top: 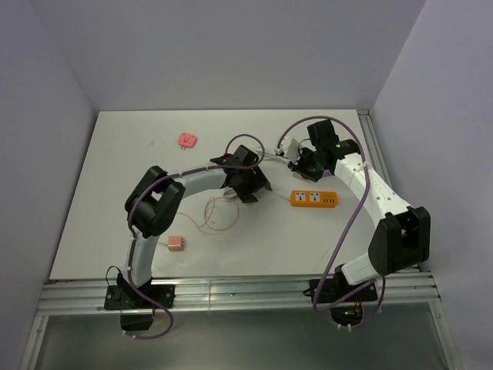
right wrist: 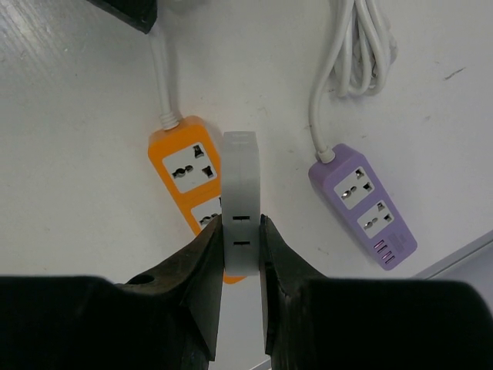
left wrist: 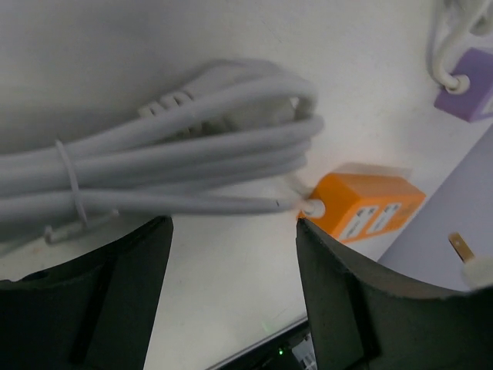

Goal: Insert the plug

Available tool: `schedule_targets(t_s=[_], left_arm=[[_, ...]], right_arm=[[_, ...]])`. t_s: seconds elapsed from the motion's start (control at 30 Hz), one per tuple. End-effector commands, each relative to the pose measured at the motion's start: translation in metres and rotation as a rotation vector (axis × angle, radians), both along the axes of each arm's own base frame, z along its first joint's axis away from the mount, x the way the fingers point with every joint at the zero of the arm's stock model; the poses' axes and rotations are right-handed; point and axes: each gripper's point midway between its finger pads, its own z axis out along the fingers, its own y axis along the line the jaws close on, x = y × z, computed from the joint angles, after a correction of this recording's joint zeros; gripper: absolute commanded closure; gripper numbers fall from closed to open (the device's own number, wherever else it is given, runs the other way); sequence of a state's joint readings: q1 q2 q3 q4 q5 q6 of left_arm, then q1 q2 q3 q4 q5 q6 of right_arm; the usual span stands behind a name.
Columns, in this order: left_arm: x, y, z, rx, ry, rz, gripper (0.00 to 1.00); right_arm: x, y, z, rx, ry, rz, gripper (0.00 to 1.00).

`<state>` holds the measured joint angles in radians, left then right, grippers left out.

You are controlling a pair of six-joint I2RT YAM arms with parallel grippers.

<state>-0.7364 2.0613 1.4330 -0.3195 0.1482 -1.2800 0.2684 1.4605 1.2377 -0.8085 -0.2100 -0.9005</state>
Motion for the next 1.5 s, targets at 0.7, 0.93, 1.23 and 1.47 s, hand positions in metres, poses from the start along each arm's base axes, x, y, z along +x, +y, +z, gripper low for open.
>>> schedule_targets(t_s=[0.7, 0.93, 1.23, 1.47], left_arm=[[0.034, 0.034, -0.008, 0.081, -0.070, 0.058, 1.00], [0.040, 0.032, 0.001, 0.078, -0.093, 0.051, 1.00], [0.039, 0.033, 0.000, 0.073, -0.091, 0.049, 1.00], [0.034, 0.036, -0.002, 0.059, -0.089, 0.050, 1.00]], right_arm=[[-0.026, 0.023, -0.015, 0.076, 0.059, 0.159, 1.00], [-0.043, 0.043, -0.006, 0.184, 0.086, 0.238, 1.00], [-0.040, 0.044, -0.020, 0.138, 0.135, 0.245, 1.00], [-0.035, 0.041, -0.034, 0.074, 0.168, 0.239, 1.00]])
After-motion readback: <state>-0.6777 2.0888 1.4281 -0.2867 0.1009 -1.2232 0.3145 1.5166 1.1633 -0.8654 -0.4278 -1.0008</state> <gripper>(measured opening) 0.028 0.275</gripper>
